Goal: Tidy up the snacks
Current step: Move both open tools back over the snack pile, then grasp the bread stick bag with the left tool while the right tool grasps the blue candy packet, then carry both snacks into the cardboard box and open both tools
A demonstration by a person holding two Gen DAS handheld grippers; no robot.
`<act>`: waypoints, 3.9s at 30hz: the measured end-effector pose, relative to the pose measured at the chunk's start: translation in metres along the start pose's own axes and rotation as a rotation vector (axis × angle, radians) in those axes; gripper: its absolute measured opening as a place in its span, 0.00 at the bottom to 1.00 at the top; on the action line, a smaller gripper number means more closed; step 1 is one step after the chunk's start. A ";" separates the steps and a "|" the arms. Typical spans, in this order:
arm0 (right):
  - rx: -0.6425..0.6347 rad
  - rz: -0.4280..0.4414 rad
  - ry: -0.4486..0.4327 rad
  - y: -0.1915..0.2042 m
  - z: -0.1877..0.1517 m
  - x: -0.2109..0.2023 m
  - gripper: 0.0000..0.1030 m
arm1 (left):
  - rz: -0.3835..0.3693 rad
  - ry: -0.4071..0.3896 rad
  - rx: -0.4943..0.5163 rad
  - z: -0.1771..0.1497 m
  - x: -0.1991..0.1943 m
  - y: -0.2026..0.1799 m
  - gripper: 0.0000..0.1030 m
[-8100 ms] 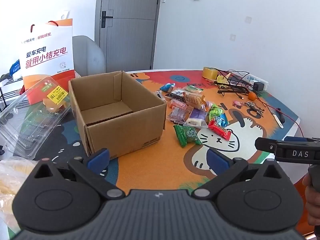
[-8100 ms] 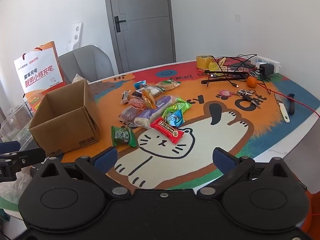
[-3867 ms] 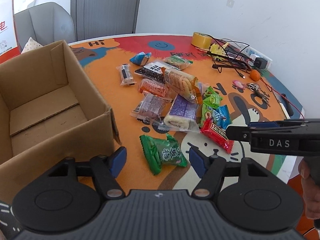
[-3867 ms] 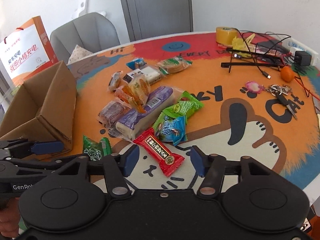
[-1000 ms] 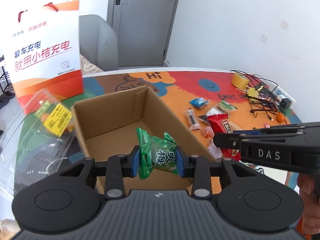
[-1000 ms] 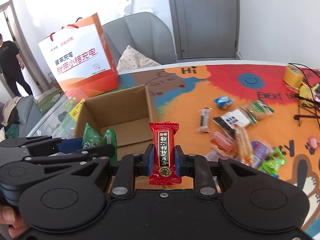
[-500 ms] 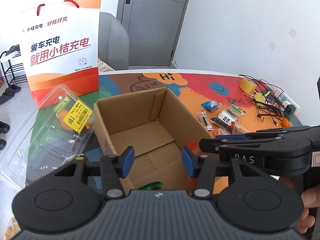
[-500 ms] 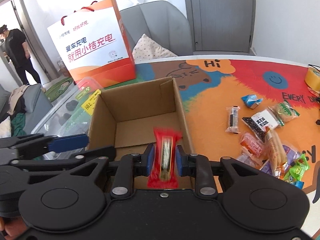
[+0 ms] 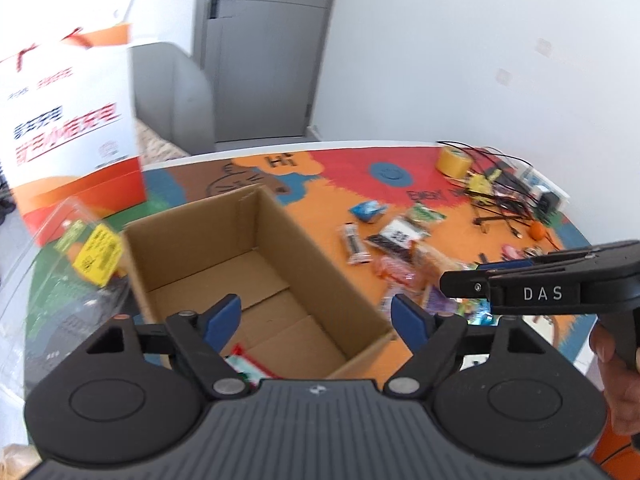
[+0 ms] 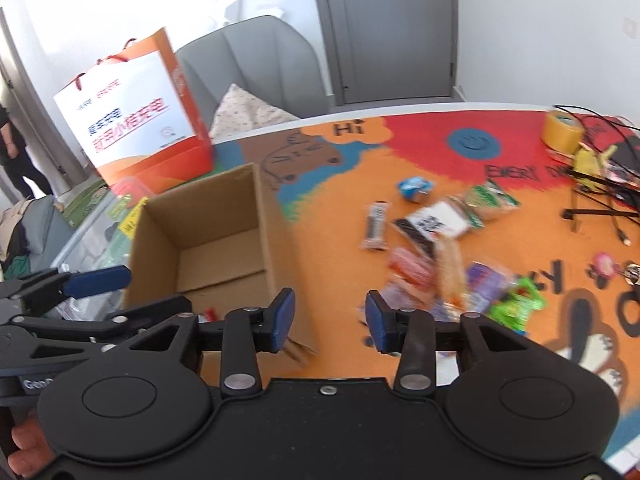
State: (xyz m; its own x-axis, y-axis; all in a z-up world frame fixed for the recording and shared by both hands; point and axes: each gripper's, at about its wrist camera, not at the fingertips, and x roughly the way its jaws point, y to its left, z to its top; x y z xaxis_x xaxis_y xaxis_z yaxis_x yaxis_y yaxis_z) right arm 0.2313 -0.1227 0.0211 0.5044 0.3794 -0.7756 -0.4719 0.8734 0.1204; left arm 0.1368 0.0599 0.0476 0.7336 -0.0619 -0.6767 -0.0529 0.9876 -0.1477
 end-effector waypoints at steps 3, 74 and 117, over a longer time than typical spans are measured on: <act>0.019 -0.040 -0.006 -0.019 -0.006 -0.008 0.50 | -0.009 -0.007 0.037 0.002 0.004 -0.017 0.81; 0.344 0.000 0.093 -0.165 -0.041 0.052 0.26 | -0.104 0.181 -0.013 0.013 0.166 -0.113 0.20; 0.087 -0.002 0.027 -0.021 0.009 0.020 0.26 | -0.024 0.013 -0.048 0.020 0.027 0.001 0.20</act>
State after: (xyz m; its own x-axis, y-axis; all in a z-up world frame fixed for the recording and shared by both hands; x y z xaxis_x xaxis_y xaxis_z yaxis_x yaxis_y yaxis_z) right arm 0.2574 -0.1309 0.0085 0.4848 0.3701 -0.7925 -0.4058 0.8978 0.1711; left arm 0.1697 0.0624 0.0437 0.7265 -0.0872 -0.6816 -0.0681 0.9779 -0.1977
